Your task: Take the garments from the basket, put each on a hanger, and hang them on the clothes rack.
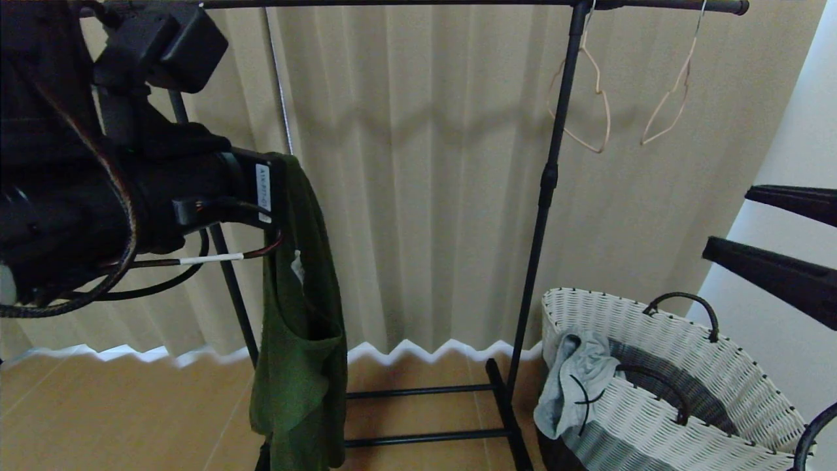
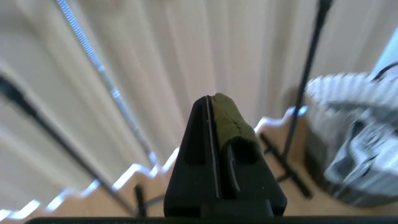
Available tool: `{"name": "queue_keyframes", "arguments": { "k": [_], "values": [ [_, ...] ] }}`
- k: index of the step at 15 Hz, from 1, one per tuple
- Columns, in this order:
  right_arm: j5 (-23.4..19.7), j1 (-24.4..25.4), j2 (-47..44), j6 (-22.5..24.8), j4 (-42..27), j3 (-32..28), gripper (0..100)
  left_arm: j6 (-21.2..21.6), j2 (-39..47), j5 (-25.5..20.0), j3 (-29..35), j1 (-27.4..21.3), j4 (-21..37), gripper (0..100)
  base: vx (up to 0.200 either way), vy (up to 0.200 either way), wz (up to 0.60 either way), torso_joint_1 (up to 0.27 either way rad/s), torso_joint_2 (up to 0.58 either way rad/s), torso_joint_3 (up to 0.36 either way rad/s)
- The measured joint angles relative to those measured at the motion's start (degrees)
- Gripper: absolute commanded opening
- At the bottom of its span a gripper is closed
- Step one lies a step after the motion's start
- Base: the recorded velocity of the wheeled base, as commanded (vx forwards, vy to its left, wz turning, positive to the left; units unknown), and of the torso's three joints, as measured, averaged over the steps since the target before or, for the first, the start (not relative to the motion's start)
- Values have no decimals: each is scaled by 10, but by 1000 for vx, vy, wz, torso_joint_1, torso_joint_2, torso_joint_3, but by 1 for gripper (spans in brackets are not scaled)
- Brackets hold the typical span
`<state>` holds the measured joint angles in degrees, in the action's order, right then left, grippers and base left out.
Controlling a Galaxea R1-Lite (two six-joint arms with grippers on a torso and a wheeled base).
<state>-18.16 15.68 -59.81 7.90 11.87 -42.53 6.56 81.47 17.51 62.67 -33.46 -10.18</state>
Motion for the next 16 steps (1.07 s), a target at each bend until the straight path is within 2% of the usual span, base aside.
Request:
{"name": "queue_keyframes", "arguments": {
  "k": [2,4,8,12,16],
  "values": [
    [59,-42,12,58,-35,25,100,5,-33,-11,-45,29,5,0,0,0,0,0,0,0],
    [104,-66,29,93,-39,54,100,6,-68,-33,-84,61,6,0,0,0,0,0,0,0],
    [165,-96,43,98,-33,80,100,8,-117,-45,-122,98,6,0,0,0,0,0,0,0],
    [174,-120,52,98,-30,104,100,25,-152,-46,-166,132,4,0,0,0,0,0,0,0],
    [172,-125,60,98,-30,111,100,27,-190,-46,-205,137,3,0,0,0,0,0,0,0]
  ]
}}
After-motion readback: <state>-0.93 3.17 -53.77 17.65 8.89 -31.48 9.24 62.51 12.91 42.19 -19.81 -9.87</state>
